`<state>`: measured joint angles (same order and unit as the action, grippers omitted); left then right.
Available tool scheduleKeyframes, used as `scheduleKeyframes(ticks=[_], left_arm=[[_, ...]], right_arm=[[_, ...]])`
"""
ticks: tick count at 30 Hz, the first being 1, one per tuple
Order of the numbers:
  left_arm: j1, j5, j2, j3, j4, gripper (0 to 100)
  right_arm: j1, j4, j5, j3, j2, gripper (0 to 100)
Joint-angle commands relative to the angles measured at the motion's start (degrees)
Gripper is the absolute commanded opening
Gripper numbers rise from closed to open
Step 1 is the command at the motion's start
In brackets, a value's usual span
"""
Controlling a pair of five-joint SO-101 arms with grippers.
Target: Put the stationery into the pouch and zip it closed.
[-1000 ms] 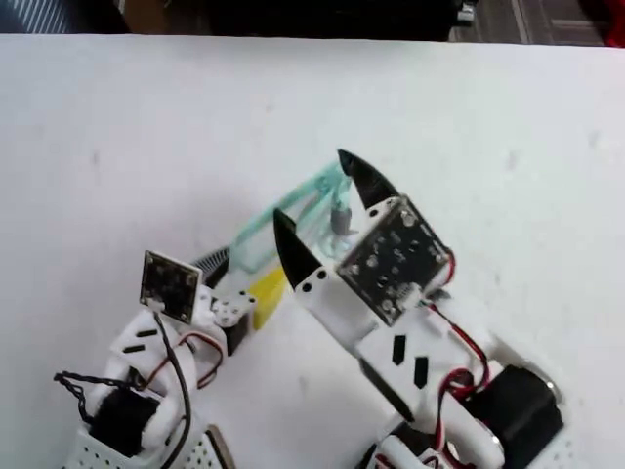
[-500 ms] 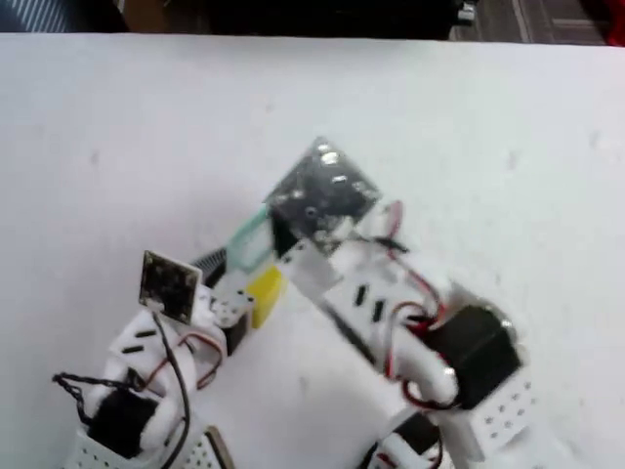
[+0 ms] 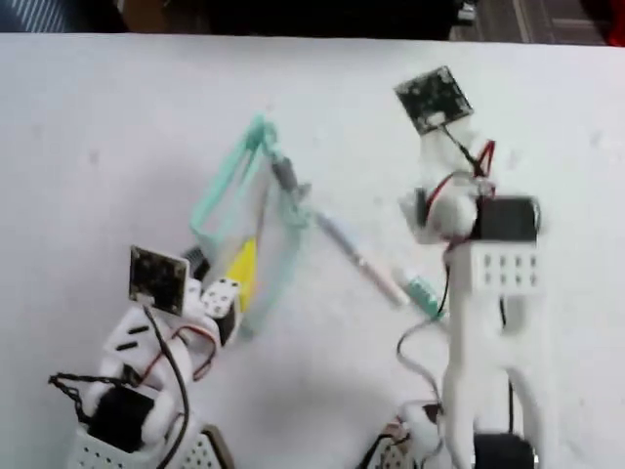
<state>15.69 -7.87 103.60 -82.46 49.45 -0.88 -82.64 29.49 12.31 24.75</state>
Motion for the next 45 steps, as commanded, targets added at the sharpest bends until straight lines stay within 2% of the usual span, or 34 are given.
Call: scheduleKeyframes(ticks=[1,7,11,13,18,22,39,45], left_arm=[[-0.1,0.7,0.7,0.5,-1.7,11],[0.0,0.7,0.7,0.5,-1.7,11],[-0.5,0.7,0.7,0.5,-1.7,11],[-0.6,0.7,0.7,0.5,-1.6,11],[-3.9,0.5,0.7,0.5,-1.3,11],[-6.4,0.3,0.7,0.5,-1.6,11],[-5.8,0.5,0.7,0.4,-3.1,11],[-1.6,0.7,0.7,0.4,-3.0,11]], right_arm=[[2.5,-2.8,13.1,2.2,-2.9,2.9],[5.8,6.0,17.3,14.4,0.0,6.0],[-0.7,13.1,15.2,20.9,2.4,17.8],[-6.4,14.7,12.0,21.8,2.5,19.2],[-16.2,18.0,5.9,20.6,-1.5,17.4],[-16.7,24.0,4.1,20.5,-7.5,17.3],[-19.1,42.0,4.5,19.5,-29.5,17.0],[-18.7,33.4,4.5,10.1,-36.6,0.8]])
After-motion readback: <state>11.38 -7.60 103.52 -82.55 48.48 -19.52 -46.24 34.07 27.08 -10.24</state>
